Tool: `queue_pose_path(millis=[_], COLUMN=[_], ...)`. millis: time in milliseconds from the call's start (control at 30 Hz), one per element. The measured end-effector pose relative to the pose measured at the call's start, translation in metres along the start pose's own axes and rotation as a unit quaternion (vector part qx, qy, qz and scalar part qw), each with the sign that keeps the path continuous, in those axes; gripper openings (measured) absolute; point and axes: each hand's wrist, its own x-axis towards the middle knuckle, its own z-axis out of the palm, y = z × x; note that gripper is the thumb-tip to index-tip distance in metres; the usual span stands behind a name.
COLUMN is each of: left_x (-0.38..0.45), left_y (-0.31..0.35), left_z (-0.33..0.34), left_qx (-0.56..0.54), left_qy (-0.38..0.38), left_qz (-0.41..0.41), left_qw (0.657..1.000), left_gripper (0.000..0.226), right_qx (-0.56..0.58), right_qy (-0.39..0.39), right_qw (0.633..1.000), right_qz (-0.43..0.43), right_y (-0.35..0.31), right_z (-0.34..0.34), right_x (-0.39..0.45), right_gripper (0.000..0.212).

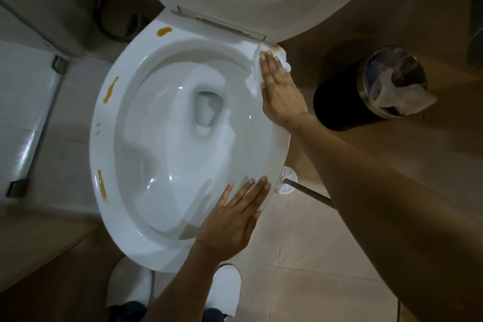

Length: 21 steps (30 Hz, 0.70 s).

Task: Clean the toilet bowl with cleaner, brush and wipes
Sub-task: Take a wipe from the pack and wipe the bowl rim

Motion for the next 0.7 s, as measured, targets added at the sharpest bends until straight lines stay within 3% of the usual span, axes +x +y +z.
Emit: queue_pose_path(millis=[400,700], left_x=[0.0,0.001], left_y=[0.001,-0.001], left_z=[0.002,-0.001], left_qx=[0.054,-0.011], left_qy=[0.0,0.001], left_qz=[-0.021,0.0], left_qw=[0.998,1.0], left_gripper=[0.052,0.052], right_qx=[0.006,0.008], right_qy=[0.019,0.023], right_qw=[1.0,1.0], right_qz=[0.017,0.016], right_y=[-0.001,-0.009], right_z=[0.006,0.001], right_x=[-0.041,0.009], right_gripper=[0.054,0.056])
